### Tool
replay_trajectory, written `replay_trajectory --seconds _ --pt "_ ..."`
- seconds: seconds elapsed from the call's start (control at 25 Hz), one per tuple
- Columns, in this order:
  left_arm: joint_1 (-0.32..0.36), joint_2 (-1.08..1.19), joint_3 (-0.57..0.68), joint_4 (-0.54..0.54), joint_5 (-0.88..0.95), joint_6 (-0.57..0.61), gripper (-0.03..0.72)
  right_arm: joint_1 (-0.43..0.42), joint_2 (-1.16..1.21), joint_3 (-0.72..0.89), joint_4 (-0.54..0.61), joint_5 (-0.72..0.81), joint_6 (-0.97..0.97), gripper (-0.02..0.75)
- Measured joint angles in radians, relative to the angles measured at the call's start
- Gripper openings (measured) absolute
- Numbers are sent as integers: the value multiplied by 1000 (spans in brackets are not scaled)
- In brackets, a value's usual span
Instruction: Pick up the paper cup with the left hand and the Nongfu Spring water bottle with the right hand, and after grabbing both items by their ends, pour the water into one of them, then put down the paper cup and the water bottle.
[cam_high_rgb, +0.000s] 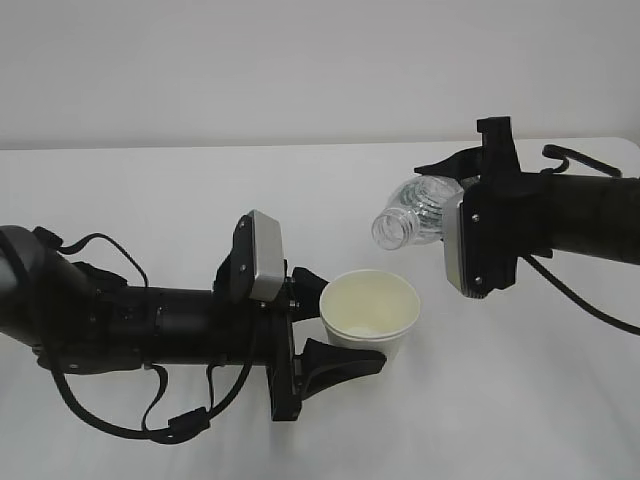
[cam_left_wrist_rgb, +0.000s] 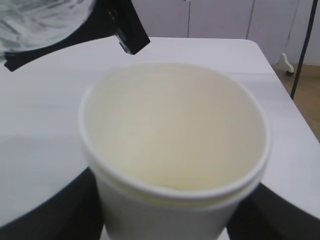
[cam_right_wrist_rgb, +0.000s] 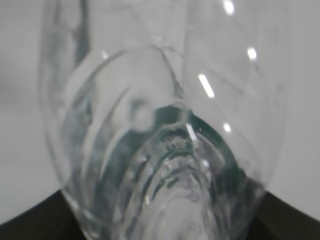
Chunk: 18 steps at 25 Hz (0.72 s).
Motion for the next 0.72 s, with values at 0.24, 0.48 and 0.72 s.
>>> replay_trajectory --seconds 0.24,0.48,0.72 --pt "0 0 0 11 0 0 475 0 0 0 0 -2 -23 456" --pt "0 0 0 15 0 -6 474 0 0 0 0 -4 -55 456" --pt "0 0 0 15 0 -6 474 0 0 0 0 -16 -89 456"
